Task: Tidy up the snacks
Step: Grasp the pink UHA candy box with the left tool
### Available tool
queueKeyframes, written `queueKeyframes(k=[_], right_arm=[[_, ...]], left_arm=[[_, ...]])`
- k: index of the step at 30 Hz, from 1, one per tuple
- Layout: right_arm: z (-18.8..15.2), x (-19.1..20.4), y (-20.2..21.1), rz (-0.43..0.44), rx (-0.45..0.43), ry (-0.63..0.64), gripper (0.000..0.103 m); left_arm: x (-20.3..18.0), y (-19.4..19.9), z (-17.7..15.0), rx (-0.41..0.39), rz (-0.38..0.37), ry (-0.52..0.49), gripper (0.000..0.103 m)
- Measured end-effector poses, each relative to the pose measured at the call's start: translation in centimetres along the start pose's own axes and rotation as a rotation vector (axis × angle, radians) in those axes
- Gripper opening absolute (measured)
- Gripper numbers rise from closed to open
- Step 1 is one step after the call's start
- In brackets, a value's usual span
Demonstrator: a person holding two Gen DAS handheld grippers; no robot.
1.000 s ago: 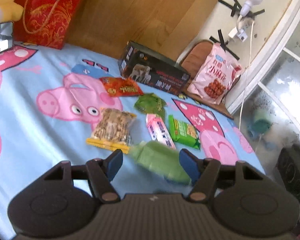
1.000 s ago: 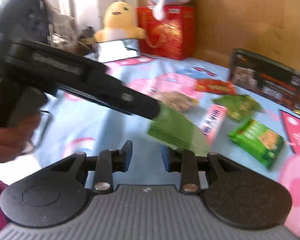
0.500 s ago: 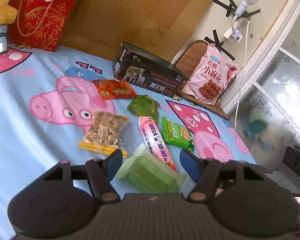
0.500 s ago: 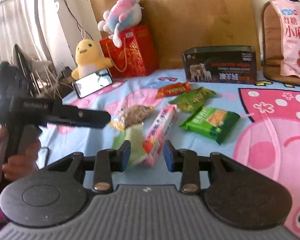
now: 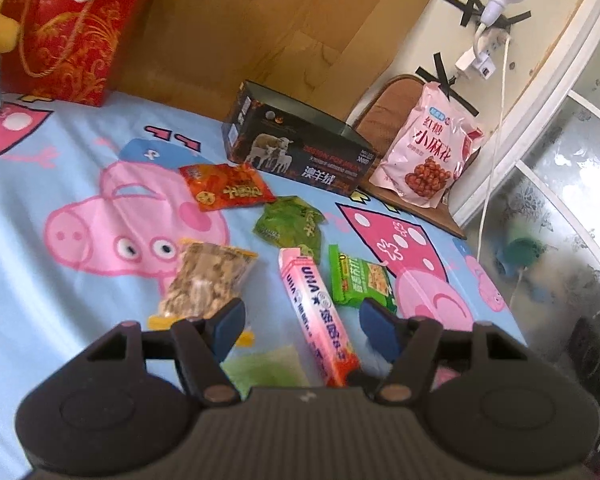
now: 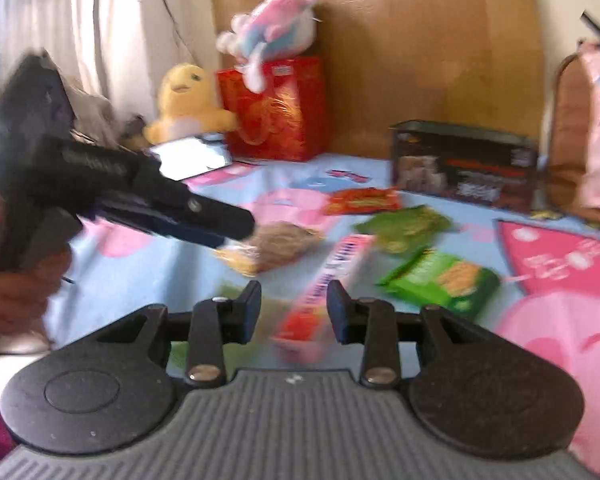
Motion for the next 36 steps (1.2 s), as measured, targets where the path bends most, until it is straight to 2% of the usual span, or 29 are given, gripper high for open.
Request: queueKeyframes(k=[4, 6, 10, 14, 15, 17, 20, 25, 30, 34, 36], right_arm=[[-1.1, -0.4, -1.4, 0.024, 0.07, -0.016, 0.039], [-1.2, -0.9, -1.4, -0.015, 0.079, -0.001, 0.038], [-1.3, -3.7, 1.3, -0.173, 0.034, 0.049, 0.038], [-1.6, -8.3, 4.3, -0.342, -0.01, -0.033, 0.04], [-1.7, -9.0, 4.9, -0.342, -0.022, -0.066, 0.04], [-1.7, -9.6, 5.8, -0.262, -0.042, -0.137, 0.04], [-1.9, -8.7, 5.0, -0.168, -0.017, -0.145, 0.04], [-1.7, -7.2, 3.8, -0.106, -0.005, -0.111, 0.042], [-1.6, -6.5, 4.3, -0.097, -0.021, -0.077, 0.042], [-1.8, -6.3, 5.0, -0.014, -0.028, -0.092, 0.044], [-2.1, -5.9, 4.7, 0.008, -0.012, -0.09, 0.046]], left_arm=[[-0.6, -1.4, 1.1, 0.011, -0.002, -0.014, 0.064], [-0.7, -2.0, 1.7, 0.015, -0.001, -0.021, 0.064], [-1.2, -3.4, 2.7, 0.023, -0.005, -0.044, 0.067], [-1.4, -5.0, 3.2, 0.041, 0.002, -0.059, 0.067], [-1.4, -5.3, 3.2, 0.047, 0.003, -0.058, 0.067], [-1.4, -5.6, 3.1, 0.058, 0.007, -0.059, 0.067], [-0.9, -5.5, 2.8, 0.061, 0.017, -0.059, 0.067], [-0.3, -4.6, 2.1, 0.073, 0.007, -0.04, 0.067], [0.6, -3.0, 1.7, 0.05, -0.005, -0.008, 0.067], [0.4, -3.3, 1.2, 0.057, 0.008, -0.048, 0.067], [0.2, -3.9, 1.0, 0.06, 0.012, -0.073, 0.071]])
Point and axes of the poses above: each gripper's, at about its wrist camera, not at the fingertips, and y roughly against the way its jaws point, x to its left, z to its top, the point moved 4 cm from there along -y, roughly the way its jaws point, and after that the axes turned 5 degrees about z, right-handed, at the moved point
